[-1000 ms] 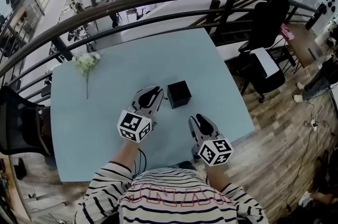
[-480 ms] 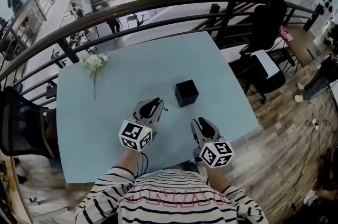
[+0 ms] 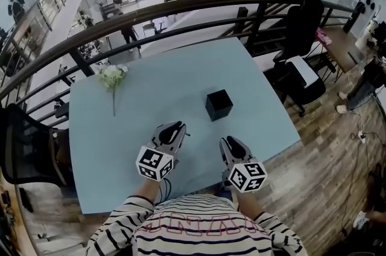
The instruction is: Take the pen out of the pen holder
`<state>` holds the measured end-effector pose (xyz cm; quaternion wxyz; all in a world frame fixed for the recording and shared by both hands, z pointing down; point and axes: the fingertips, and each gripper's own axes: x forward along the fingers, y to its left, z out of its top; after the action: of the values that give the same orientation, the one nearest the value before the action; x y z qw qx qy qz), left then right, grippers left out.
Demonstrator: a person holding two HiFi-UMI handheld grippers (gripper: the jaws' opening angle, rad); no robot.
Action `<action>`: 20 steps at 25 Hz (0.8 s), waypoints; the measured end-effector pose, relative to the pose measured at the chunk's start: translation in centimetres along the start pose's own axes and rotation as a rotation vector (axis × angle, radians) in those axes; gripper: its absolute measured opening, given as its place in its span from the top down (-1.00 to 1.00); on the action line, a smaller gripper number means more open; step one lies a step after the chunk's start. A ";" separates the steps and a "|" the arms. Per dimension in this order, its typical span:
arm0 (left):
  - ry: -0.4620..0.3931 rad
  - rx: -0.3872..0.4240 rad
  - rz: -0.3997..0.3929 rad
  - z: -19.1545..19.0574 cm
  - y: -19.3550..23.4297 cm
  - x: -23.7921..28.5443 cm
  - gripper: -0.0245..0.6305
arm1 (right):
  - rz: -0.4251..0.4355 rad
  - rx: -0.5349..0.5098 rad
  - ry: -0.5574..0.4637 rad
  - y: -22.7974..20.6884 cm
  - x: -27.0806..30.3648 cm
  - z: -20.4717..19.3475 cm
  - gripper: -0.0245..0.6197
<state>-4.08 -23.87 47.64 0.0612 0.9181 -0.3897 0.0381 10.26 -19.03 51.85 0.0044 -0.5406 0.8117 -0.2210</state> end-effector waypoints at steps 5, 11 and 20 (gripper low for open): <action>0.010 -0.001 -0.013 -0.9 0.0 -1.5 0.73 | -0.036 0.012 -0.001 0.5 -0.2 -1.1 0.65; 0.030 -0.016 -0.023 -2.0 -0.2 -2.6 0.72 | -0.077 0.027 0.003 0.7 -0.7 -2.0 0.72; 0.041 -0.048 -0.021 -3.5 0.0 -3.5 0.73 | -0.128 -0.003 0.042 0.6 -1.1 -3.6 0.84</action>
<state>-6.64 -20.88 50.73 0.0914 0.9194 -0.3797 0.0468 9.30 -16.58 54.60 -0.0274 -0.5866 0.7758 -0.2309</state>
